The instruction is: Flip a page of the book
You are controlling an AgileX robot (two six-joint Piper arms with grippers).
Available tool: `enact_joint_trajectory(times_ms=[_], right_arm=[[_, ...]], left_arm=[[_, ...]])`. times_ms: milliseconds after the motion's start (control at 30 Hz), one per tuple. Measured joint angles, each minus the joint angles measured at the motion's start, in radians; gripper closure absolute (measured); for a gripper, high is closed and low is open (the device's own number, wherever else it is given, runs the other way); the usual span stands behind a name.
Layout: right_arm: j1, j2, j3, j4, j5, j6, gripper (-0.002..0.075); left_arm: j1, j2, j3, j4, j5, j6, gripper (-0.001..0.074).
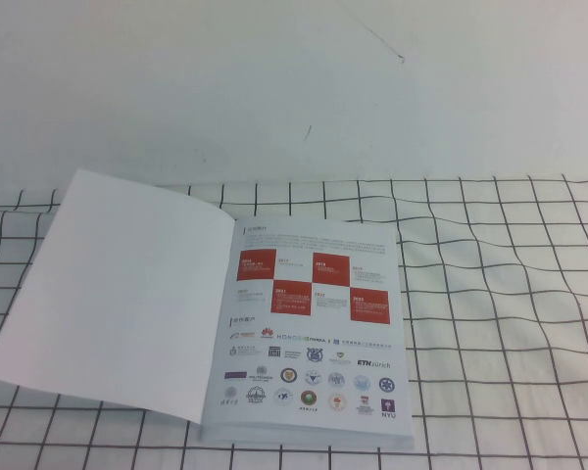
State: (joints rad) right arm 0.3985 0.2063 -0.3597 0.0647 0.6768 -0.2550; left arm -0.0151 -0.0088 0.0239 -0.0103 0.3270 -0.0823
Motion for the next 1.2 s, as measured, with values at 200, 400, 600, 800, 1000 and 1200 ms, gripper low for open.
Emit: enact_joint_trajectory(times_ms=[200,400,600,800,1000,1200], right_arm=[[0.0,0.0,0.0,0.0,-0.002,0.0,0.0728],[0.0,-0.006,0.011,0.0,-0.018,0.0,0.0728],[-0.058,-0.097,0.143,-0.02,-0.156,-0.012,0.0728],[-0.243,-0.2,0.347,-0.028,-0.445,-0.015,0.0728],[-0.443,-0.218,0.387,-0.023,-0.49,-0.015,0.0728],[-0.521,-0.219,0.387,-0.023,-0.414,-0.015,0.0728]], left_arm=[[0.0,0.0,0.0,0.0,0.0,0.0,0.0737],[0.0,0.0,0.0,0.0,0.001,0.0,0.0737],[0.0,0.0,0.0,0.0,0.002,0.0,0.0737],[0.002,0.0,0.0,0.0,0.002,0.0,0.0737],[0.002,0.0,0.0,0.0,0.004,0.0,0.0737],[0.002,0.0,0.0,0.0,0.004,0.0,0.0737]])
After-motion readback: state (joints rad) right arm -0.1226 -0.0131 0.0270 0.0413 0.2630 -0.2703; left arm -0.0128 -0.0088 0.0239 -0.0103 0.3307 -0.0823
